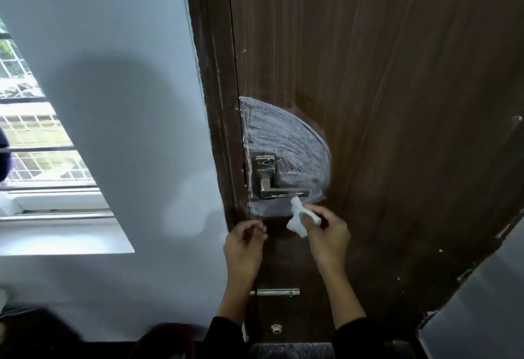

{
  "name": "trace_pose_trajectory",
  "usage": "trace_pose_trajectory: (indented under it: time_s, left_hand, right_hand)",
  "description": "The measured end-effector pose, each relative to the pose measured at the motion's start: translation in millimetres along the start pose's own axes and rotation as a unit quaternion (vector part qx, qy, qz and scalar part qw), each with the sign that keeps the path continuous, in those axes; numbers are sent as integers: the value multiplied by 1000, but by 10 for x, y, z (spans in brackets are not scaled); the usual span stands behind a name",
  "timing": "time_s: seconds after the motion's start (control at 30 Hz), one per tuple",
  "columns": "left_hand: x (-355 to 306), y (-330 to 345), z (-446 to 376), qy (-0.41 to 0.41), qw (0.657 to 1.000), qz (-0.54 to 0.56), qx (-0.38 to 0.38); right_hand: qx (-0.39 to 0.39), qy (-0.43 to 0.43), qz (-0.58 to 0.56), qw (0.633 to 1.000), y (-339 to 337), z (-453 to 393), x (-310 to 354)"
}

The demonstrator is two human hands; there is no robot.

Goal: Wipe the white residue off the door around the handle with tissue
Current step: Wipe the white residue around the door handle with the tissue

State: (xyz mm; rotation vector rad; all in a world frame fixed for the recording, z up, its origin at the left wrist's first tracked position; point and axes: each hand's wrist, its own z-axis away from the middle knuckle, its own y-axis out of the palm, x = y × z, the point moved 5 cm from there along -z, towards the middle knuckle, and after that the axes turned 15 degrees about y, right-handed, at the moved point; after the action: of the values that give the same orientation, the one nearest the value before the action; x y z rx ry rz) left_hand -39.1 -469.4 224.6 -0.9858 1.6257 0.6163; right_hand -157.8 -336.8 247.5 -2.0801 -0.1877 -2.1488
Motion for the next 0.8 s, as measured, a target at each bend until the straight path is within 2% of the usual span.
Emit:
trace_pose_trajectory:
  time_s: [0.13, 0.23, 0.37, 0.5, 0.57, 0.67, 0.73, 0.8]
  left_hand:
    - [-122, 84, -249, 46, 999, 21, 2]
    - [-166, 188, -349, 32, 995, 96, 6]
    - [-152, 271, -419, 47, 989, 139, -15]
    - [-67, 354, -394, 56, 983, 161, -71]
    - [-53, 353, -404, 67, 982, 150, -98]
    - [-43, 340, -452, 72, 979, 150, -114]
    - [-37, 334, -463, 76, 978, 156, -113]
    - [-26, 317, -463, 87, 978, 155, -112]
  right_hand:
    - [-165, -168, 62, 970, 252, 87, 205]
    - [-194, -248, 115, 942, 493, 143, 161]
    - [-152, -232, 148, 949, 784, 142, 31]
    - [-118, -303, 180, 928, 804, 154, 86]
    - [-159, -297, 172, 926, 676, 87, 113]
    - [-219, -243, 81, 942, 529, 19, 84]
    - [-242, -235, 77, 938, 600, 13, 75]
    - [-227, -262, 97, 933, 740, 35, 76]
